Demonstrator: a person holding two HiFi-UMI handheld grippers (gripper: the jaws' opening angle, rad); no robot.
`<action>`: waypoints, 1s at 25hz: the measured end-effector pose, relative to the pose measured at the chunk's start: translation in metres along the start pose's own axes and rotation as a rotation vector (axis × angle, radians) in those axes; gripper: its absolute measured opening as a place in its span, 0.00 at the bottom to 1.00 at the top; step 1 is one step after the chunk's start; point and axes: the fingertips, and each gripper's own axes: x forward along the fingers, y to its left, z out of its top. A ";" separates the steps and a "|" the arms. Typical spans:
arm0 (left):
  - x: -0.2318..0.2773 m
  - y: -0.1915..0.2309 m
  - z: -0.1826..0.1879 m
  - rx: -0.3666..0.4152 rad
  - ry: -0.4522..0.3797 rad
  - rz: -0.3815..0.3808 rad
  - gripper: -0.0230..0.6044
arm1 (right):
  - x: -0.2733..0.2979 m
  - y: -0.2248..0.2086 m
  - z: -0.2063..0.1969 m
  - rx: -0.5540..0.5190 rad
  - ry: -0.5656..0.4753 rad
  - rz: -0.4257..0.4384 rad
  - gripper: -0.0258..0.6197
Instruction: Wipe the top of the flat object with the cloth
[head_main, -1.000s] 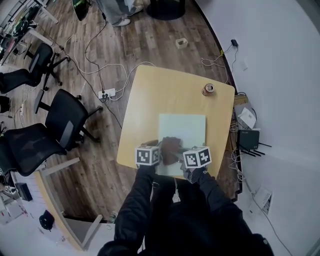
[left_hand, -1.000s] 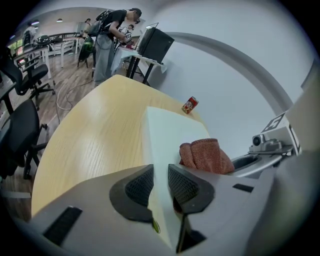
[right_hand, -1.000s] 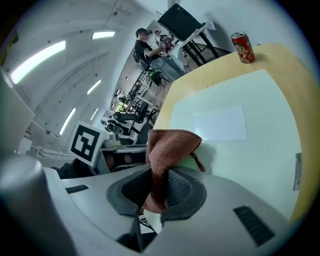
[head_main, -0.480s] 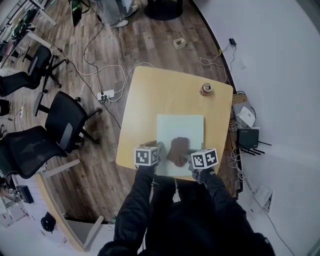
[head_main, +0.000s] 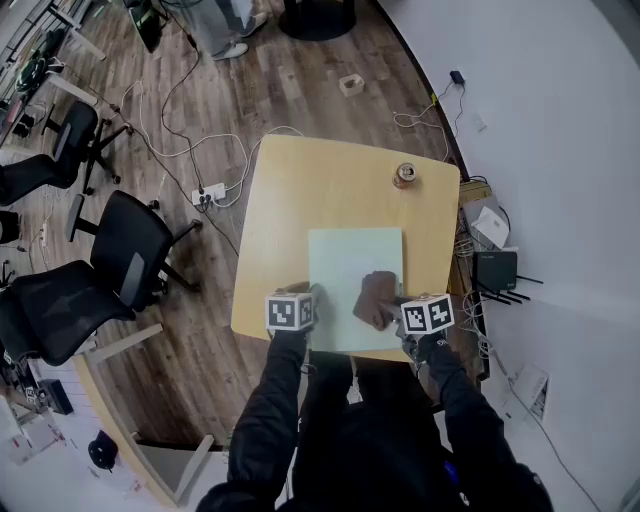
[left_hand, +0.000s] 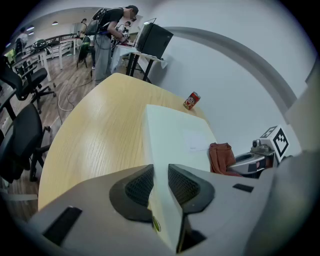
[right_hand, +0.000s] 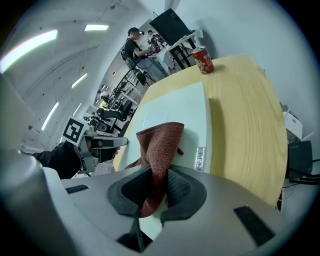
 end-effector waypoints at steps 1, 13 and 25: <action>0.000 0.000 0.000 0.000 0.001 0.000 0.22 | -0.003 -0.004 -0.001 0.000 -0.003 -0.006 0.15; 0.000 -0.001 -0.001 -0.003 0.003 -0.002 0.22 | -0.041 -0.027 -0.002 0.022 -0.056 -0.088 0.15; 0.001 -0.002 -0.001 -0.012 0.013 -0.039 0.22 | -0.010 0.108 0.006 -0.031 -0.087 0.203 0.15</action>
